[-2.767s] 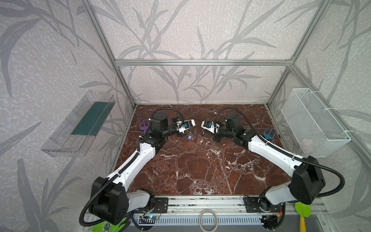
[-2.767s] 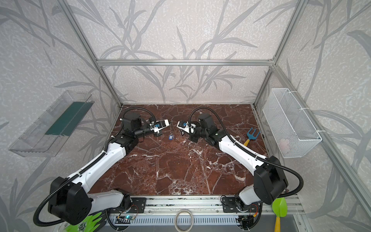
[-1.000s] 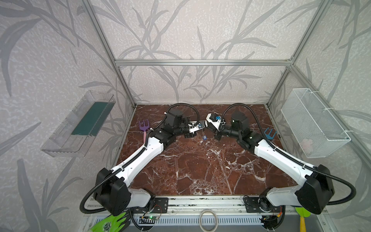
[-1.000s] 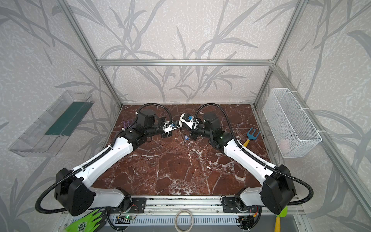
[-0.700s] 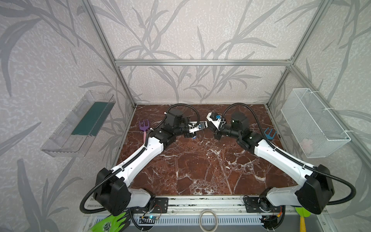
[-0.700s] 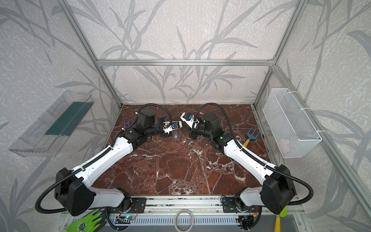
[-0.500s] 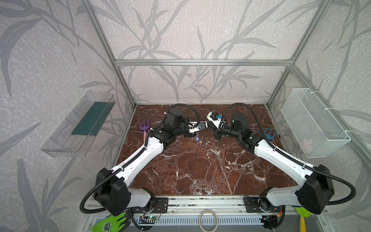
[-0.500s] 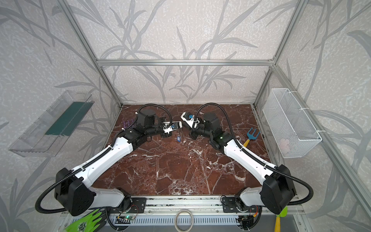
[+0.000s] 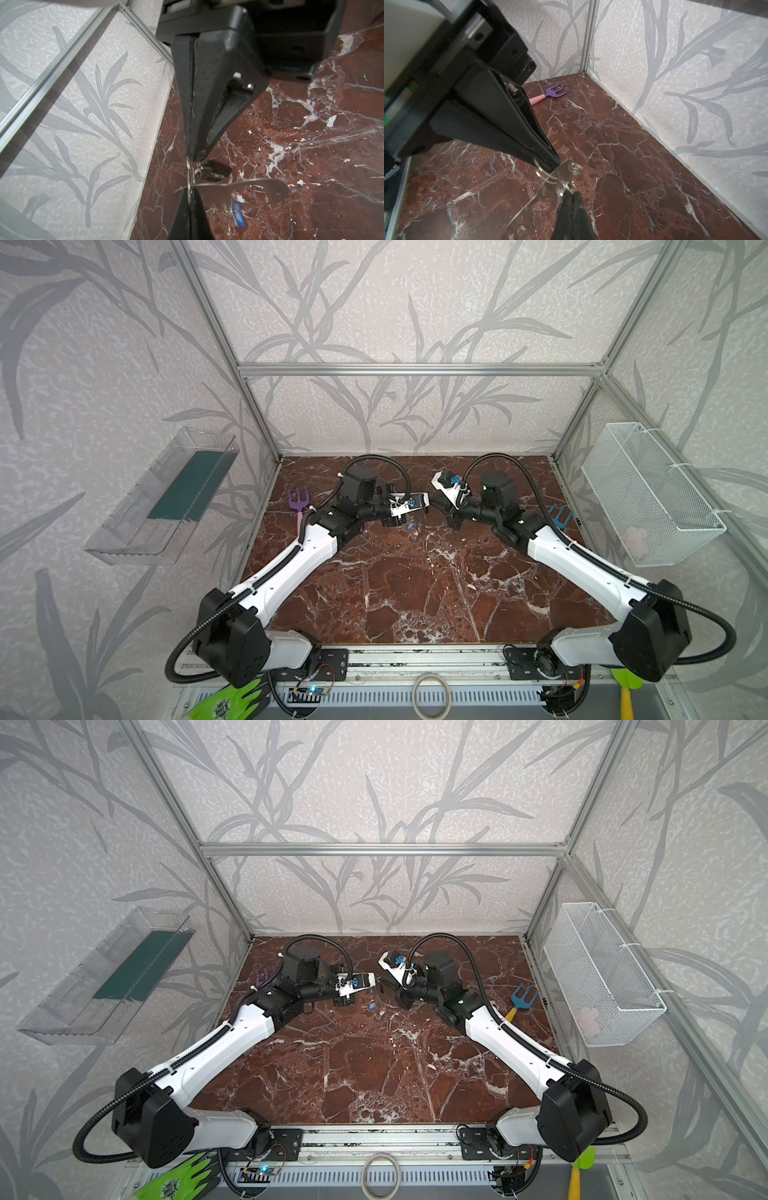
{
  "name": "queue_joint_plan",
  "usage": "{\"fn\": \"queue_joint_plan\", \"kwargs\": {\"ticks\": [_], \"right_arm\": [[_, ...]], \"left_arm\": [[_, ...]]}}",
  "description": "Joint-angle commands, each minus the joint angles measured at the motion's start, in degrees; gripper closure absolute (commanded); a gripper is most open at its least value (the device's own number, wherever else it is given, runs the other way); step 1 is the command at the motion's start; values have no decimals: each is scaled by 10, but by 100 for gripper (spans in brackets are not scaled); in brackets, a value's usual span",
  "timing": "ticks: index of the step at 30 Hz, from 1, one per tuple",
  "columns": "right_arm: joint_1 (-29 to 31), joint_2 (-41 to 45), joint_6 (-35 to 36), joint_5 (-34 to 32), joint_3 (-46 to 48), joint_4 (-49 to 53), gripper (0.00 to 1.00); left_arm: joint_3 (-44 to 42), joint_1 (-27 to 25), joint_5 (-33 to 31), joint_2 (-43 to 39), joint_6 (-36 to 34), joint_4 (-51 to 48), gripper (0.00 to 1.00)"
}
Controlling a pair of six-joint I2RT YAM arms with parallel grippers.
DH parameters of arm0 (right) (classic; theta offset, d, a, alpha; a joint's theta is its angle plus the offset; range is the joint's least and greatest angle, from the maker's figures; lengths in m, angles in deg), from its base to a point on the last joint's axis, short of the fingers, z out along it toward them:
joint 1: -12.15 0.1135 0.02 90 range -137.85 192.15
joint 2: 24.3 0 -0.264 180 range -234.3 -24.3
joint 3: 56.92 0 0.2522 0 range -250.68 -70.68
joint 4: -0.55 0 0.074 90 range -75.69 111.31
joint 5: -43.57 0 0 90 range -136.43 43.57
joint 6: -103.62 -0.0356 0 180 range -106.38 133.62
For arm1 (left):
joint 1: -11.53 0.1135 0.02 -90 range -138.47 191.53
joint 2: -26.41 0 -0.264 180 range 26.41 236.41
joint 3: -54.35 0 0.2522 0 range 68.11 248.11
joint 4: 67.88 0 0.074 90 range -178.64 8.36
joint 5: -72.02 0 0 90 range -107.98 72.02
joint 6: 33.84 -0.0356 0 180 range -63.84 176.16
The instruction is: Put the keys on the keyring
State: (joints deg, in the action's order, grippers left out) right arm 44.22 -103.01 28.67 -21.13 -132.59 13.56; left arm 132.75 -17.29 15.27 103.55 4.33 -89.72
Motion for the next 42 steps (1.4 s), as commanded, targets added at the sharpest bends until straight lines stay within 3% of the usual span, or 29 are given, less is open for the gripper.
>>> {"fn": "queue_joint_plan", "kwargs": {"ticks": [1,2,5,12,20,31,39,42], "right_arm": [[-17,-10,8,23,-14,27,86],[-20,-5,14,31,-11,22,75],[-35,24,26,43,27,-31,58],[-60,72,64,128,50,-93,55],[-60,52,58,206,9,-94,61],[-60,3,55,243,-20,-76,73],[-60,1,59,257,-15,-89,98],[-60,5,74,256,-15,-72,100]], "left_arm": [[1,3,68,-11,41,39,100],[1,4,74,-7,53,46,100],[-3,8,95,2,93,73,100],[-11,22,141,17,169,125,100],[-18,25,166,23,183,151,100],[-24,25,183,20,172,165,100],[-22,26,187,24,161,157,100],[-21,26,184,24,161,156,100]]}}
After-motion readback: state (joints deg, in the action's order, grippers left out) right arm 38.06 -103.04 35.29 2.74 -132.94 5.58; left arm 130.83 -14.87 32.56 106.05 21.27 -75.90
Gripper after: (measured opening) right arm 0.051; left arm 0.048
